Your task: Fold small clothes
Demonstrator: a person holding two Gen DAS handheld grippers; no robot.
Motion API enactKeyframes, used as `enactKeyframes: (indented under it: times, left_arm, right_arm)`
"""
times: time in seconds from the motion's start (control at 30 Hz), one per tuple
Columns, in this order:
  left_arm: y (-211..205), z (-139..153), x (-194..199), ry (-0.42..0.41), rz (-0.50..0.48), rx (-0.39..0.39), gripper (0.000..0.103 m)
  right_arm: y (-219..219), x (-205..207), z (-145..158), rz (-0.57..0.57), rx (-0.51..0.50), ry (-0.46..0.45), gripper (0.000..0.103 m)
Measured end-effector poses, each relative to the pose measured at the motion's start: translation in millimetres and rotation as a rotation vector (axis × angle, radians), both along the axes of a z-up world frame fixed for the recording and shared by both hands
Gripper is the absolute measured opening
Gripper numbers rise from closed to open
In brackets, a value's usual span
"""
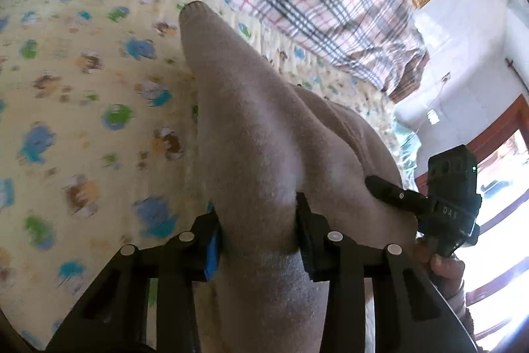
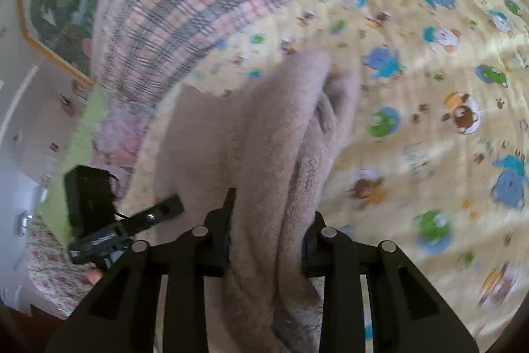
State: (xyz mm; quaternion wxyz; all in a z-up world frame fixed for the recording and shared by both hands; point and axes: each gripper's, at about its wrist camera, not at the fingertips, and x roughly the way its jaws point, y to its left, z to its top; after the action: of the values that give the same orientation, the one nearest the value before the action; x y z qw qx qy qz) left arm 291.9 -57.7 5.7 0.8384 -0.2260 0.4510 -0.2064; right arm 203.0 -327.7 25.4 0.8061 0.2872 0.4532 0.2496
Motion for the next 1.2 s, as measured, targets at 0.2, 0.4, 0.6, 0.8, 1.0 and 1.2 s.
enactKeyframes:
  times: [0.2, 0.4, 0.6, 0.8, 1.0, 1.2]
  left_arm:
    - [80.2, 39.3, -66.5, -0.039, 0.095, -0.006, 0.038]
    - [155.4, 44.7, -122.3, -0.012, 0.187, 0.053, 0.038]
    - [202.2, 19.5, -145.8, 0.028, 0.255, 0.058, 0.038]
    - [218.8, -14.7, -147.1, 0.009, 0.271, 0.009, 0.047]
    - [223.1, -12.5, -151.6, 0.035, 0.304, 0.01, 0.056]
    - [209.5, 34.9, -167.8, -0.031, 0.357, 0.197, 0.053]
  right_arm:
    - [67.4, -24.3, 21.1, 0.094, 0.13, -0.037, 0.031]
    - [162.3, -39.8, 2.5, 0.224, 0.191, 0.005, 0.031]
    - [219.3, -41.3, -18.8, 0.286, 0.14, 0.042, 0.031]
    - [229.6, -34.2, -39.2, 0.266, 0.074, 0.059, 0.036]
    - [226.1, -35.5, -33.7, 0.239, 0.027, 0.055, 0.047]
    - [213.6, -47.4, 0.0, 0.152, -0.075, -0.032, 0.052]
